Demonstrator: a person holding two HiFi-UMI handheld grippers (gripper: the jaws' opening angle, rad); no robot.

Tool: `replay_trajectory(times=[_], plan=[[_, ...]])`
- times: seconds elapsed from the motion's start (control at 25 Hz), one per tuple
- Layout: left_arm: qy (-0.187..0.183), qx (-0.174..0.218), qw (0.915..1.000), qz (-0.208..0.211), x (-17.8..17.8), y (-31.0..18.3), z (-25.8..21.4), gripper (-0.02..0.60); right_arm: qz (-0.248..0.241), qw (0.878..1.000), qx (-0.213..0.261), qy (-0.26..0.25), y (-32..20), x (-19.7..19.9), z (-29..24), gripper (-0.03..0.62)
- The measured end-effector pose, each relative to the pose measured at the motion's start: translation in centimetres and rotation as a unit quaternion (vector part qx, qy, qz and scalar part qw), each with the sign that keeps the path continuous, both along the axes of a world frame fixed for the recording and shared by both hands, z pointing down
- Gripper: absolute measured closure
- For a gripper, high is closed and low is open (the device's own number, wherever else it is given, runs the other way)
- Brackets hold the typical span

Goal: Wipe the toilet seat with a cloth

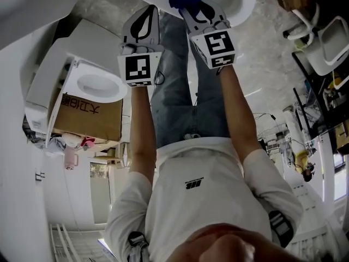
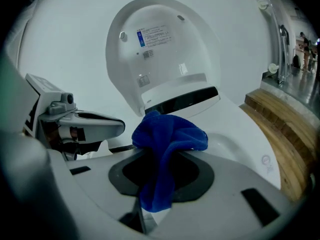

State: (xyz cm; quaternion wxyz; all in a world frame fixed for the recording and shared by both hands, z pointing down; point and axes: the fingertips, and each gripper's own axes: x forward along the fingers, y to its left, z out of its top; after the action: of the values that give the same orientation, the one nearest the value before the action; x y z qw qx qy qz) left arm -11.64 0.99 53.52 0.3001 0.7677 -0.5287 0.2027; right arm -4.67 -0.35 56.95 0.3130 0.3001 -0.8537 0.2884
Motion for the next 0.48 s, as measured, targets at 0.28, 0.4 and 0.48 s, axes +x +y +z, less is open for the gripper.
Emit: replay_trajectory(times=[0.28, 0.4, 0.48], plan=[[-0.008, -0.017, 0.9998, -0.001, -1.7, 1.4, 1.9, 0.572, -0.003, 0.999, -0.044, 0.005, 1.0, -2.7, 5.3, 0.503], [-0.011, -0.020, 0.9997, -0.003, -2.7, 2.0, 2.4, 0.572, -0.013, 0.998, -0.054, 0.010, 1.4, -4.1, 7.2, 0.503], [-0.014, -0.021, 0.9997, -0.004, -3.1, 2.3, 2.6, 0.572, -0.019, 0.998, -0.060, 0.012, 1.6, -4.7, 8.0, 0.503]])
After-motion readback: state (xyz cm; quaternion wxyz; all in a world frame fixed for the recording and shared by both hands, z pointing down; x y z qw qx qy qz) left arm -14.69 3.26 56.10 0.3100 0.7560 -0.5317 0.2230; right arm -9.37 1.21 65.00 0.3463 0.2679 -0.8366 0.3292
